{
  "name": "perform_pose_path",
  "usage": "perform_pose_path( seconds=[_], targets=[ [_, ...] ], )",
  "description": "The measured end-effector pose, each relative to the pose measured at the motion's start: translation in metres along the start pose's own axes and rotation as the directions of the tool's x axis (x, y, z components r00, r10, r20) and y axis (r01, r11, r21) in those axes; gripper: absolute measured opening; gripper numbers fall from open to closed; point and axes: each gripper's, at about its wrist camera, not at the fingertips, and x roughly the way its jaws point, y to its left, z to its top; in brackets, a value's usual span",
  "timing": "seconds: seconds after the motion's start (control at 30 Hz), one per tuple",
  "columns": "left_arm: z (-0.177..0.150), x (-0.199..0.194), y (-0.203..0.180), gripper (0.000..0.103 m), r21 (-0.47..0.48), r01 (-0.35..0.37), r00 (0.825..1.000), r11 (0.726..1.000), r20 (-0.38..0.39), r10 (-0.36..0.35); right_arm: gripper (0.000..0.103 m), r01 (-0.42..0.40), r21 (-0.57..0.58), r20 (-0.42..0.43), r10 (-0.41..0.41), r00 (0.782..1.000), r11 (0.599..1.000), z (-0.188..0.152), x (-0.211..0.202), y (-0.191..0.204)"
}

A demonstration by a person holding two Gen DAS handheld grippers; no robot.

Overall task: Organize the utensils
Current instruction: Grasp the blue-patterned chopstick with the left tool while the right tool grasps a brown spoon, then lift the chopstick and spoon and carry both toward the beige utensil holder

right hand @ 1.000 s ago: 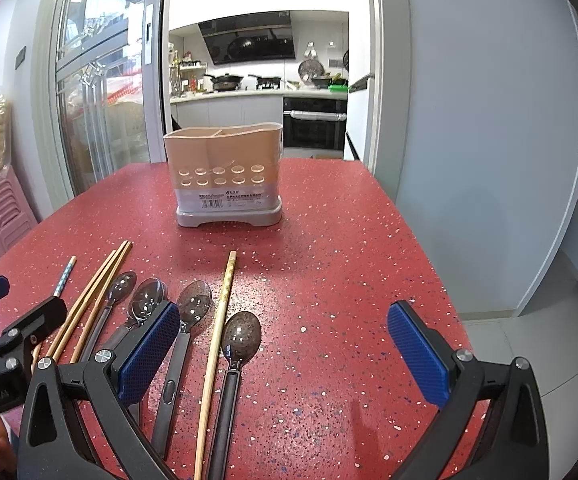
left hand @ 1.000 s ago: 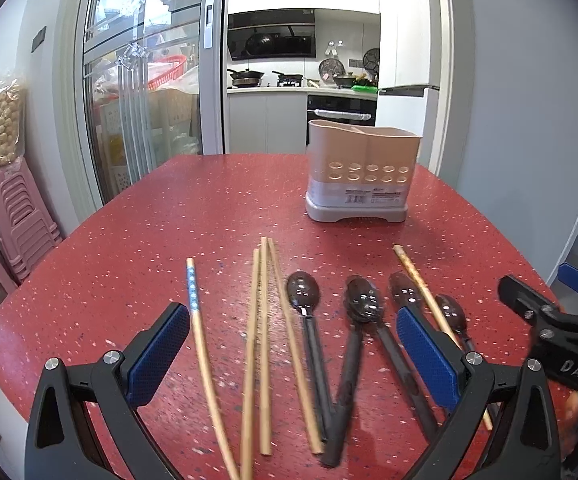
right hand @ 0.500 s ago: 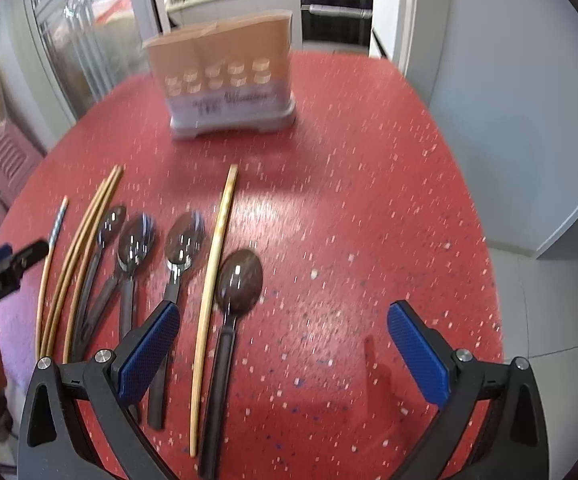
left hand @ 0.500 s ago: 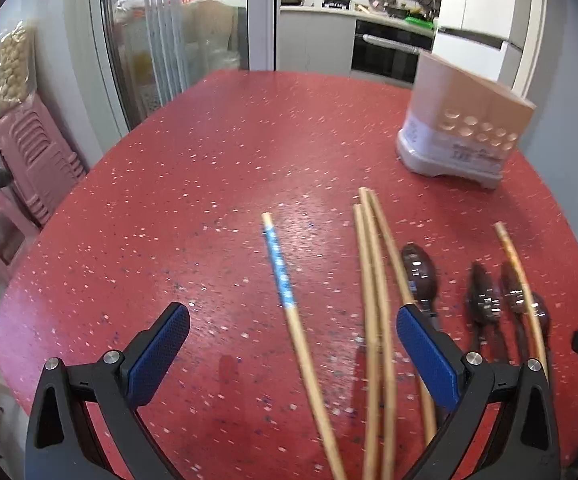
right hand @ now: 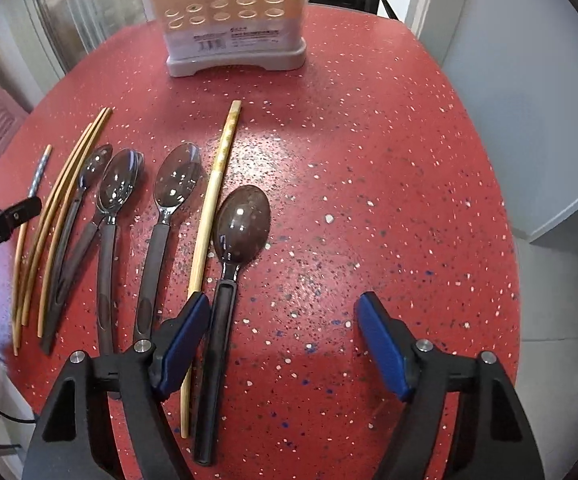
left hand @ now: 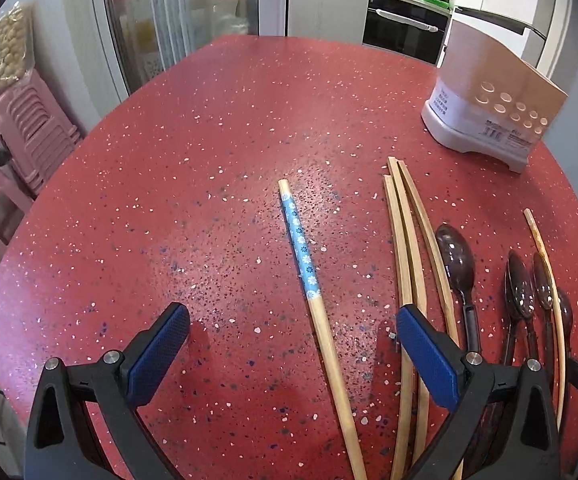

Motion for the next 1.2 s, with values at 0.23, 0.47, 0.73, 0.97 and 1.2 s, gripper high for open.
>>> perform_pose_path(
  seconds=[0.23, 0.47, 0.73, 0.97, 1.2],
  targets=[
    [0.008, 0.008, -0.002, 0.103, 0.008, 0.021, 1.000, 1.000, -0.023, -0.021, 0.056, -0.018, -0.021, -0.101, 0.016, 0.995, 1.000, 0.021, 0.004, 0.009],
    [0.015, 0.011, -0.005, 0.103, 0.038, 0.004, 0.998, 0.999, -0.058, -0.002, 0.017, -0.050, -0.080, -0.183, 0.034, 0.982, 0.996, 0.042, 0.009, 0.017],
    [0.034, 0.021, -0.012, 0.103, 0.095, 0.032, 0.984, 0.995, -0.180, -0.014, 0.013, -0.118, -0.095, -0.157, 0.103, 0.982, 0.988, 0.046, 0.009, 0.015],
    [0.055, 0.030, -0.015, 0.092, 0.110, 0.044, 0.962, 0.993, -0.274, -0.013, 0.012, -0.220, -0.073, -0.126, 0.210, 0.969, 0.973, 0.031, -0.004, -0.011],
    [0.078, 0.031, -0.014, 0.036, 0.085, 0.067, 0.956, 0.994, -0.290, -0.040, 0.012, -0.297, -0.065, -0.084, 0.292, 0.953, 0.953, 0.033, -0.008, -0.033]
  ],
)
